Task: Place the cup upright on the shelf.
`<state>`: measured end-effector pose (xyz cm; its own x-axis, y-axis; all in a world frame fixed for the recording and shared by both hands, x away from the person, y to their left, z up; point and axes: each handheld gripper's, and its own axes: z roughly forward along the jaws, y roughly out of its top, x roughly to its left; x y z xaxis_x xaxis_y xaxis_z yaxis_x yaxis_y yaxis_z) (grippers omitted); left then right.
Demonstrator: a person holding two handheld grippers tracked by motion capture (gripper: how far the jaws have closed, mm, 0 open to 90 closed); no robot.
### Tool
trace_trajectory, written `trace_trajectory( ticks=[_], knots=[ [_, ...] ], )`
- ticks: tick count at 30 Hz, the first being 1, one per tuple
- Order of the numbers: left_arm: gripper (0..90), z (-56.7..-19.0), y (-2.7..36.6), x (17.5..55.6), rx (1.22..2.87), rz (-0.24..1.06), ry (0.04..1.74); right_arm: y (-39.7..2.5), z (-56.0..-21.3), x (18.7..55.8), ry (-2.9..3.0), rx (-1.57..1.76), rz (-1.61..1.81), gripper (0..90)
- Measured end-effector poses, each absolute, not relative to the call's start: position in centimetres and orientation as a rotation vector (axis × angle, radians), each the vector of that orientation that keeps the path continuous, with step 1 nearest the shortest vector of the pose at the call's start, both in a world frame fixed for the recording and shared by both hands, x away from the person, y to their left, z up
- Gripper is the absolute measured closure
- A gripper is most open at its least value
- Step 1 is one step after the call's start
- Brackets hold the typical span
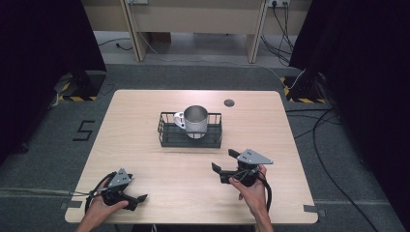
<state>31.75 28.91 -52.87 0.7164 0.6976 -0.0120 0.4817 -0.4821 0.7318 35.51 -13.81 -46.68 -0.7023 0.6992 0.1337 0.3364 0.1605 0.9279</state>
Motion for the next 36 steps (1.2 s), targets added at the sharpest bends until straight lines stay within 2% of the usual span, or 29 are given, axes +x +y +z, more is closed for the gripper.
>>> trace_trajectory(
  ticks=[36],
  knots=[
    [0.0,-52.9,28.9,31.7,2.176,0.371,0.888,-15.8,-50.7,31.9,2.236,1.043,1.436,15.4]
  ],
)
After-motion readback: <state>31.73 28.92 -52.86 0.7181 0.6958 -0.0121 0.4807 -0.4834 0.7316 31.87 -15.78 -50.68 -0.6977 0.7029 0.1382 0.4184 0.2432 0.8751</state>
